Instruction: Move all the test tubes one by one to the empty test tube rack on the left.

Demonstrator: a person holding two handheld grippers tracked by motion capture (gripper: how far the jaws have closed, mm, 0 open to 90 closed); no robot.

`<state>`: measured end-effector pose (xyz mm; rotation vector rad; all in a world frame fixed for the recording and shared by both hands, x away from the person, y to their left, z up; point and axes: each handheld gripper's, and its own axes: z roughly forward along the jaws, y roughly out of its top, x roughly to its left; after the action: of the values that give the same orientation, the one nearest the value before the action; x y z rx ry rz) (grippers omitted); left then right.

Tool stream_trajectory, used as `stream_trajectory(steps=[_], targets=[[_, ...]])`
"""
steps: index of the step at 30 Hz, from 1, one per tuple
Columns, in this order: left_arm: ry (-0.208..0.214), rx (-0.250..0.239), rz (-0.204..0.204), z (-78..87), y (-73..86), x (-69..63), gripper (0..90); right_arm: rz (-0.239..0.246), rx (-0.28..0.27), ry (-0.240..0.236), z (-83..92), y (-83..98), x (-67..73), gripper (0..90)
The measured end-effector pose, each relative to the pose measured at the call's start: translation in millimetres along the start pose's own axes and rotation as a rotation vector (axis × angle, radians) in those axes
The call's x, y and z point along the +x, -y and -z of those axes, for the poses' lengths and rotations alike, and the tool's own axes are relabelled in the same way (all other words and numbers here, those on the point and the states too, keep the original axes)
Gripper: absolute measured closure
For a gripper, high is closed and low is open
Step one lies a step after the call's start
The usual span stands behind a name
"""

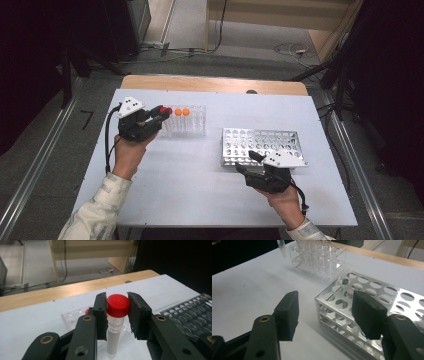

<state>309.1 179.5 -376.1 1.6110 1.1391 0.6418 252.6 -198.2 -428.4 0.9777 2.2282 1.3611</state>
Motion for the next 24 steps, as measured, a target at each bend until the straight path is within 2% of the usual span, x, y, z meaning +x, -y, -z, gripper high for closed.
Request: stream_trajectory(steps=[5, 9, 17, 24], targets=[[-0.039, -0.015, 0.017, -4.0, -9.0, 11.5, 70.2, -0.008, -0.010, 0.012, 4.9, 0.6, -4.6, 37.5], [-0.071, -0.011, 0.010, -10.6, -12.9, 17.4, 70.2, -0.011, -0.017, 0.015, 5.8, 0.4, -5.3, 37.7], [-0.105, -0.012, 0.010, -22.4, -14.0, 23.6, 70.2, -0.012, -0.018, 0.018, 6.1, 0.7, -6.1, 37.9], [-0.117, -0.008, 0.024, -31.8, -11.3, 30.5, 70.1, -0.012, -0.019, 0.017, 6.0, 0.9, -6.4, 38.1]])
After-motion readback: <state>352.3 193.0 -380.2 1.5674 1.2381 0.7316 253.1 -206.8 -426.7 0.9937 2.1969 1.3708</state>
